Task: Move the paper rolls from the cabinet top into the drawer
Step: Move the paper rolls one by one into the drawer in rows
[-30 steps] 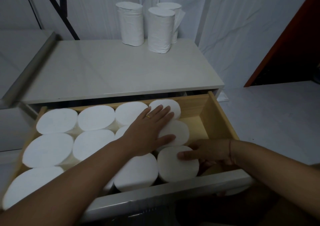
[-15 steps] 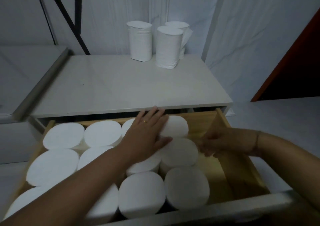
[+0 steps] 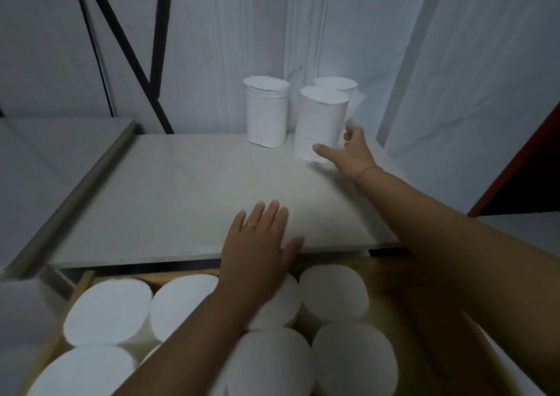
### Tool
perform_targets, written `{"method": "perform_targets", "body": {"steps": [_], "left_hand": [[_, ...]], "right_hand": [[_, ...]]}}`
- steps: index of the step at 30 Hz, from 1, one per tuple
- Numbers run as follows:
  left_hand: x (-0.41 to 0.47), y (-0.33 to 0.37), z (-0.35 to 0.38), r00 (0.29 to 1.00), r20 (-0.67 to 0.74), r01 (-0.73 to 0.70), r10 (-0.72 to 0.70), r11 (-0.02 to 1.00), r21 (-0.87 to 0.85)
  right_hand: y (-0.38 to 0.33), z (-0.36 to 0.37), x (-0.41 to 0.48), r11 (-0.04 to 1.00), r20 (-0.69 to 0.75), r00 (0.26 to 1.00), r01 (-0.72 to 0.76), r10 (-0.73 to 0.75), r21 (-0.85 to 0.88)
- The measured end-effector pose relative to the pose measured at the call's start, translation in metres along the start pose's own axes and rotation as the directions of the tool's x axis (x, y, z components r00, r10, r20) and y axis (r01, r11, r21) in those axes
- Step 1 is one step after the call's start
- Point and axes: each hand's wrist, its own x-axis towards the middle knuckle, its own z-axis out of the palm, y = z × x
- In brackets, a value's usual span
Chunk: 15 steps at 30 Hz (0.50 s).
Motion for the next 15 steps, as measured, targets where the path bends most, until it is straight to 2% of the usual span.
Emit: {"method": "perform_targets", "body": {"steps": [7,10,15], "left_hand": [[0.001,0.0,-0.001,1.0,-0.004,-0.022,0.022,0.998,-0.052],[0.001,0.0,-0.001,0.999,-0.035,-0.029,0.027,0.999,-0.04],[0.001,0.0,0.001,0.998,-0.054,-0.03,0.027,0.998,-0.052]], "right_hand": [[0.005,0.02,0.041,0.992,-0.063,0.996,0.063,-0.057,0.112],[0.01,0.025,0.036,0.995,-0.085,0.995,0.065,-0.058,0.08],[0.011,0.029,0.031,0.989,-0.014,0.99,0.143,-0.143,0.037]]}}
